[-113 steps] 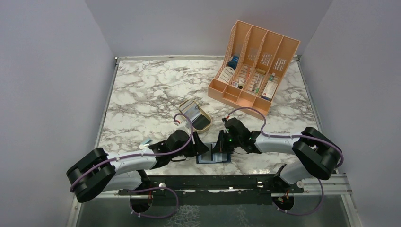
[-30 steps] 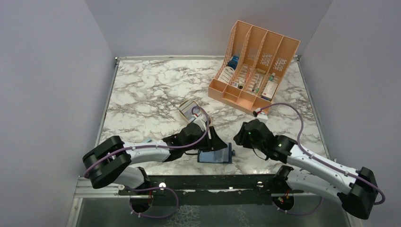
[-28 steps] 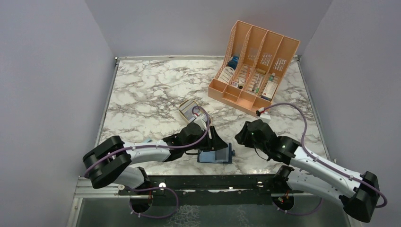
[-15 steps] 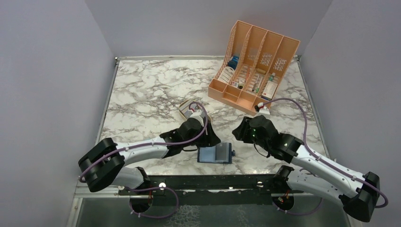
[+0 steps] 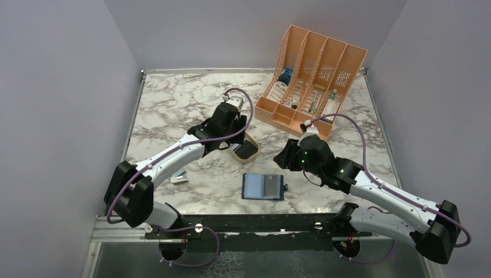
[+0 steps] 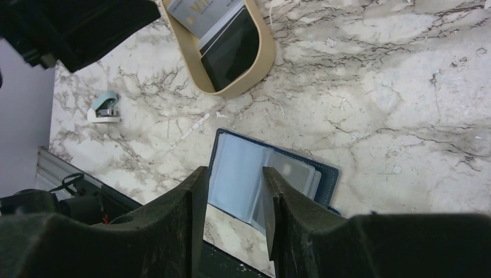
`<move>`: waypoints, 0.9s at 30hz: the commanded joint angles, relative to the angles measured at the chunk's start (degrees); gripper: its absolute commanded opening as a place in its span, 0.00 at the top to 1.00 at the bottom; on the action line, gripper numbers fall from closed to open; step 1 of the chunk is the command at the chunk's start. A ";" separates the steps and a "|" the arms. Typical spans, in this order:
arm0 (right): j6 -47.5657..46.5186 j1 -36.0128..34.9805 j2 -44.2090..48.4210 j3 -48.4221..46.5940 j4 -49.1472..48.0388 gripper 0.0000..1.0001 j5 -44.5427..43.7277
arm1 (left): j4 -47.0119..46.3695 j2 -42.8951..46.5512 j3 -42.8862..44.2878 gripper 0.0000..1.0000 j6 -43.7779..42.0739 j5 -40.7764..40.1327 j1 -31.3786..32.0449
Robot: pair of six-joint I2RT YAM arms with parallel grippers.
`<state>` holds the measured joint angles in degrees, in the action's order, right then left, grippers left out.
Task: Put the credit cards into the card holder
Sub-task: Pick up the credit card from the storage box.
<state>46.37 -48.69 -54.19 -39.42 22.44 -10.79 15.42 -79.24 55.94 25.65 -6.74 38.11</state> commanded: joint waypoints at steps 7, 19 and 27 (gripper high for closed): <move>-1.79 -0.09 2.17 -0.15 -2.88 0.61 3.35 | 9.41 -14.55 17.37 0.37 -23.61 -7.91 -2.01; -1.63 -0.05 4.13 1.68 -3.60 0.61 2.18 | 11.91 -24.63 21.91 0.36 -31.49 -10.37 -2.86; -1.43 -0.09 3.26 1.68 -3.69 0.61 2.22 | 11.74 -27.74 21.92 0.38 -32.40 -11.77 -2.86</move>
<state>45.19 -48.69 -50.76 -38.11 20.84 -8.51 26.50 -104.92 76.86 -5.10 -15.20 35.35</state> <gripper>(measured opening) 0.389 0.634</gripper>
